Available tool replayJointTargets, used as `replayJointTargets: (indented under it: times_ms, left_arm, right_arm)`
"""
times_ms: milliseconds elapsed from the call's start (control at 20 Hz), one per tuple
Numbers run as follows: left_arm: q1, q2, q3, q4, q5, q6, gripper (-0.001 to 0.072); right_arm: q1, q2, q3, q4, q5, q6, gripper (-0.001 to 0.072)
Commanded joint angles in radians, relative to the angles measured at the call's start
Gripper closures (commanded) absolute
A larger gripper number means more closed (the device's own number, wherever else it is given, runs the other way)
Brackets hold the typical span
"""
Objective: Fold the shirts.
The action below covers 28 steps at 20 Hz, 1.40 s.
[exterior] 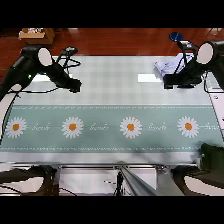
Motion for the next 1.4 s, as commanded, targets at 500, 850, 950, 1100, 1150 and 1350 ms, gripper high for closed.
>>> replayJointTargets:
  times_ms: [500,850,950,1100,1150,1350]
  left_arm:
    - [0.0,-0.003,0.001,0.0,0.064,0.0,0.0194]
    - [0.0,0.032,0.002,-0.029,0.042,-0.052,-0.0013]
    - [0.0,0.06,0.002,-0.076,0.039,-0.052,-0.0013]
    - [0.0,0.108,0.002,-0.131,0.042,-0.052,-0.0013]
    - [0.0,0.122,0.002,-0.138,0.042,-0.052,-0.0013]
    - [0.0,0.159,0.002,-0.182,0.042,-0.052,-0.0013]
  right_arm:
    - [-0.017,-0.002,0.001,-0.135,-0.36,0.112,0.0125]
    - [-0.295,-0.093,0.001,-0.188,-0.72,0.297,0.0125]
    - [-0.347,-0.156,0.001,-0.12,-0.757,0.293,0.0125]
    - [-0.368,-0.248,0.001,-0.062,-0.834,0.257,0.0125]
    - [-0.368,-0.274,0.002,-0.063,-0.855,0.251,0.0125]
    - [-0.362,-0.371,0.002,-0.061,-0.879,0.25,0.0126]
